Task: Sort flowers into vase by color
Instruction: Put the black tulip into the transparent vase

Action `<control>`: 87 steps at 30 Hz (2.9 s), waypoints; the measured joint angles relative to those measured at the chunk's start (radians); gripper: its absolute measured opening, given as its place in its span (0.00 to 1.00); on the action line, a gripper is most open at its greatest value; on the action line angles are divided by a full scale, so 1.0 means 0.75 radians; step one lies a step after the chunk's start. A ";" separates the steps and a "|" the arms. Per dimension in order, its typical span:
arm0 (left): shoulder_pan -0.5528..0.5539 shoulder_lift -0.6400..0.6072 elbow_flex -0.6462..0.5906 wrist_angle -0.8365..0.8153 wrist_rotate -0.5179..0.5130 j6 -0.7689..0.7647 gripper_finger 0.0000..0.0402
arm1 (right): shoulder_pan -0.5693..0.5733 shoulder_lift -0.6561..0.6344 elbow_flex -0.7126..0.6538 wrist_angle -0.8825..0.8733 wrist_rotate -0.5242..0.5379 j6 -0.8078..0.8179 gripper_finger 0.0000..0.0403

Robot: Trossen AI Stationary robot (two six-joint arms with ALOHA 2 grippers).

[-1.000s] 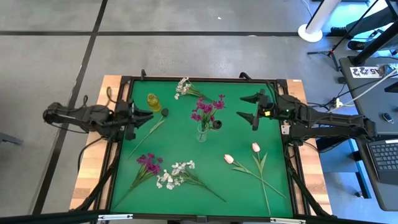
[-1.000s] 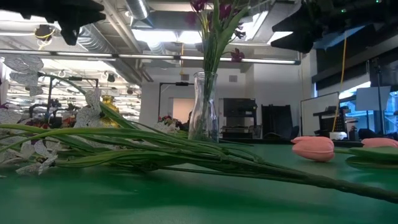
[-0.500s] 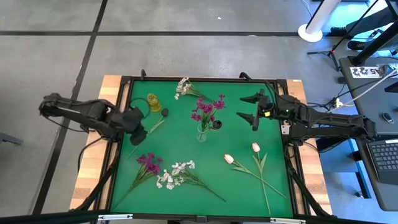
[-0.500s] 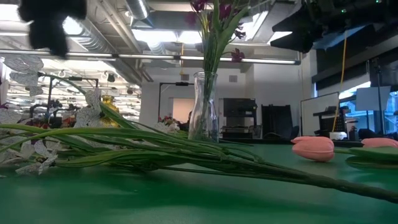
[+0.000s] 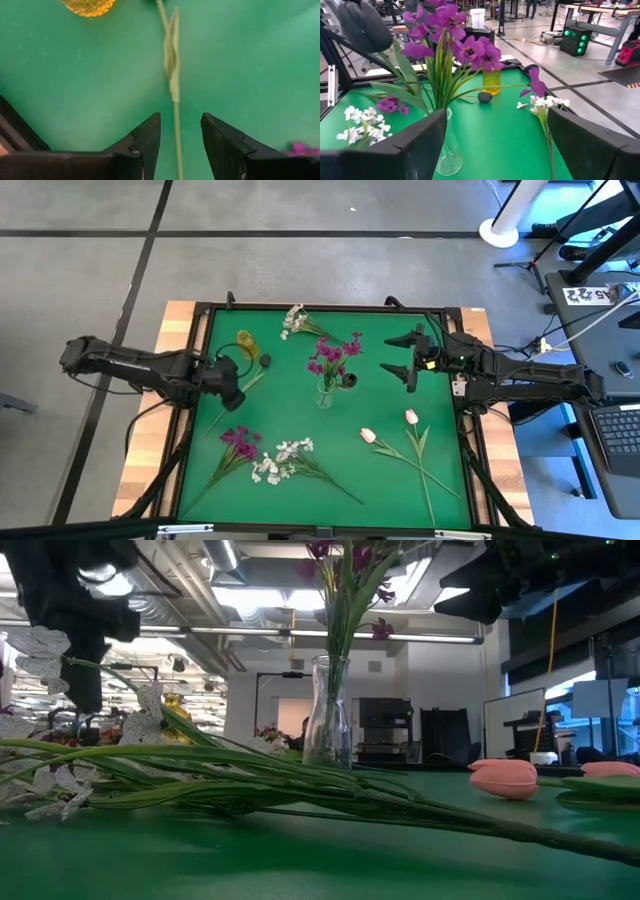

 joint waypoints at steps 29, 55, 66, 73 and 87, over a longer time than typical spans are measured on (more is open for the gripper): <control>0.430 0.545 -0.077 0.442 0.189 0.286 0.34 | 0.000 0.087 -0.002 -0.043 -0.007 0.000 0.85; 0.429 0.573 0.121 0.321 0.354 0.320 0.34 | 0.001 0.132 -0.002 -0.031 -0.007 0.000 0.85; 0.416 0.573 0.121 0.315 0.349 0.322 0.34 | 0.000 0.132 -0.002 -0.035 -0.007 -0.004 0.85; 0.364 0.573 0.121 0.316 0.349 0.299 0.34 | -0.001 0.132 -0.001 -0.035 -0.007 -0.023 0.85; 0.348 0.573 -0.021 0.358 0.294 0.241 0.34 | 0.000 0.132 -0.001 -0.034 -0.006 -0.029 0.85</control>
